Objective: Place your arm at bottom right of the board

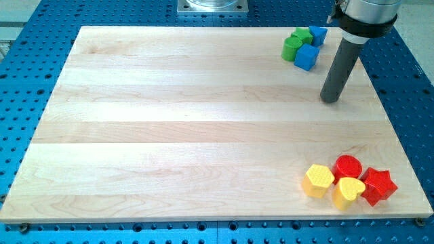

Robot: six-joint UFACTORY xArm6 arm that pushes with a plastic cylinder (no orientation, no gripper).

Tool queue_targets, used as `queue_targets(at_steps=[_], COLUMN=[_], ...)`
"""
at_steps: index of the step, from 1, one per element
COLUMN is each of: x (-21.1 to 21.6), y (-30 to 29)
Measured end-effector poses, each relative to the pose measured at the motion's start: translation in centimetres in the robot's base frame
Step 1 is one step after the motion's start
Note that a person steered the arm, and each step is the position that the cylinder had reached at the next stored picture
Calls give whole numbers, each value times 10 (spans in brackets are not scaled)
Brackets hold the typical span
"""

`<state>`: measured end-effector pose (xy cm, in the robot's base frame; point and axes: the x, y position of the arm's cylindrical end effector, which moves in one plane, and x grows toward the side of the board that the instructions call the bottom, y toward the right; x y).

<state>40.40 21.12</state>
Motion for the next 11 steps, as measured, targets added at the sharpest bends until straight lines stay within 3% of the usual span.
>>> queue_targets(at_steps=[3,4,5,6,7,8,9,11], x=[-2,-23,-2,48,113,190,213,214], y=[-3,-3,5,44,92,103,96,65])
